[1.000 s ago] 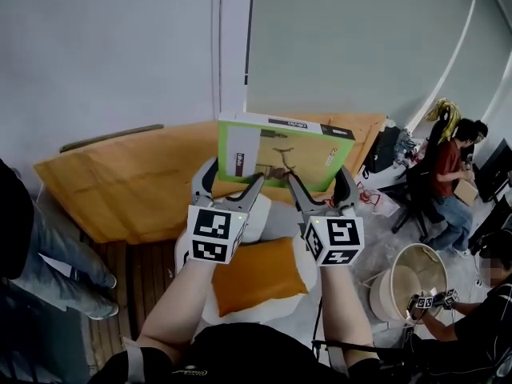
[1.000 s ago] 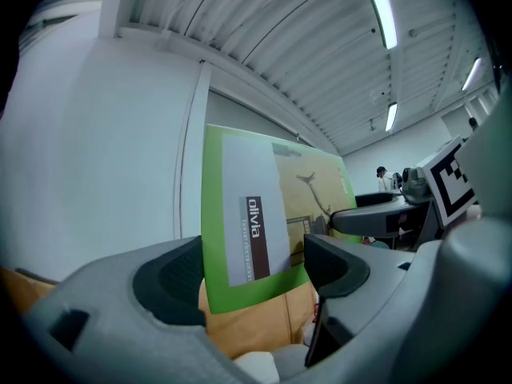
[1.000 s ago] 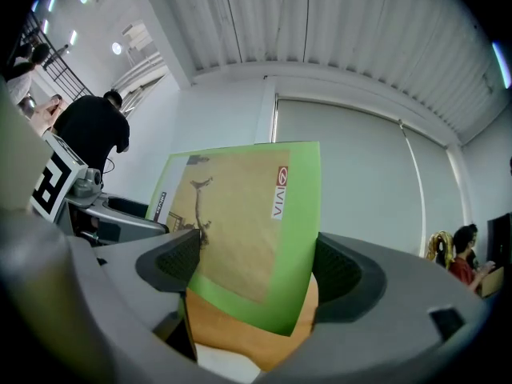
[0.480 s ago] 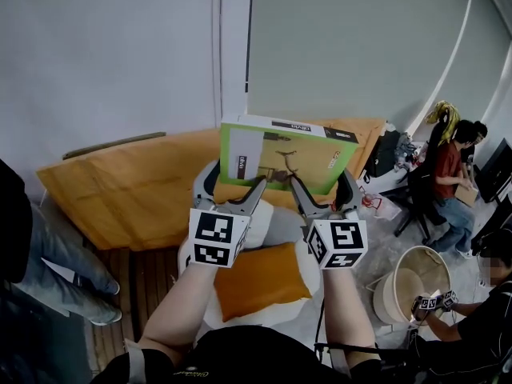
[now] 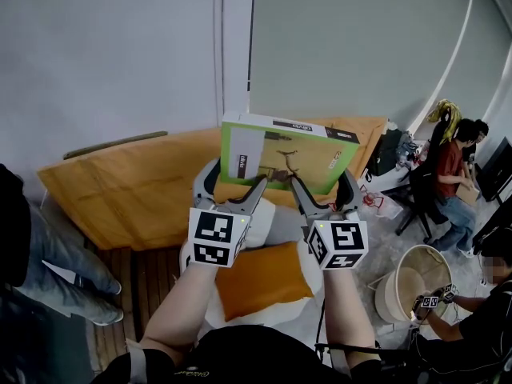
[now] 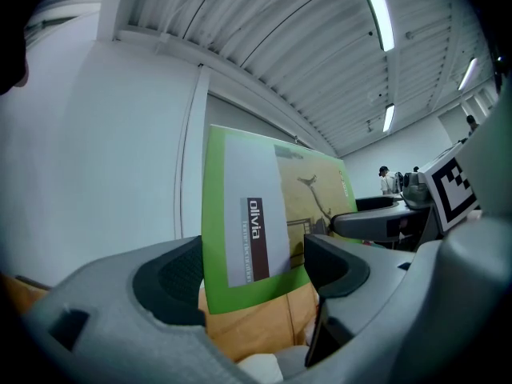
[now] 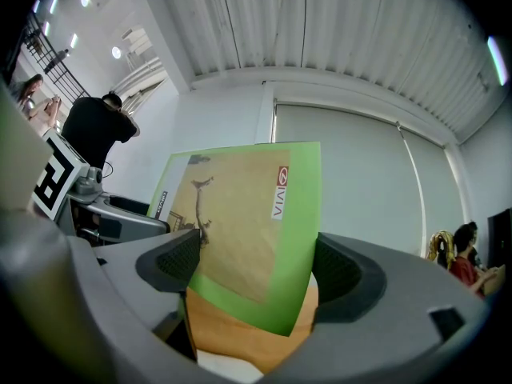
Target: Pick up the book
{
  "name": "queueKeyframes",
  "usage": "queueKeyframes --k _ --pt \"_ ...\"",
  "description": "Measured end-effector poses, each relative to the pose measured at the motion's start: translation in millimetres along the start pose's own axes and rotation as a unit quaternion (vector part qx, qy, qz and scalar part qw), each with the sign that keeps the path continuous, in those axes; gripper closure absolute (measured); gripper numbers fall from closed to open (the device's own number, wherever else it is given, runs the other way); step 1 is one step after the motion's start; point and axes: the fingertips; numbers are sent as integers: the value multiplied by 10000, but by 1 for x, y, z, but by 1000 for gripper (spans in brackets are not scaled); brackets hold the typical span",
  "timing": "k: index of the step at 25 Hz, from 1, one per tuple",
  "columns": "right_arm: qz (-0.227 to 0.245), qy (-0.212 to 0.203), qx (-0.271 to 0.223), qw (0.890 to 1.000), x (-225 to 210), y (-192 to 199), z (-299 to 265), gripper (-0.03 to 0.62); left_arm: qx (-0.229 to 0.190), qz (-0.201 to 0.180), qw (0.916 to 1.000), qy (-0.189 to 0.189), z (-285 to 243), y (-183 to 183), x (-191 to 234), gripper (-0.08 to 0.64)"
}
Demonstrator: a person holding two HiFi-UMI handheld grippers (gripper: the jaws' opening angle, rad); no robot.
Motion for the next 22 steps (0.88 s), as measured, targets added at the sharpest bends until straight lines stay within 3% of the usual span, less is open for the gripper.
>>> queueKeyframes --k 22 --pt "-26 -5 -19 10000 0 3 -1 179 35 -5 10000 -23 -1 0 1 176"
Point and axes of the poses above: the fingertips, and each gripper's own axes: z backward along the fingers, x to its left, y out of its underside, and after that the axes turned 13 degrees about -x, right-handed
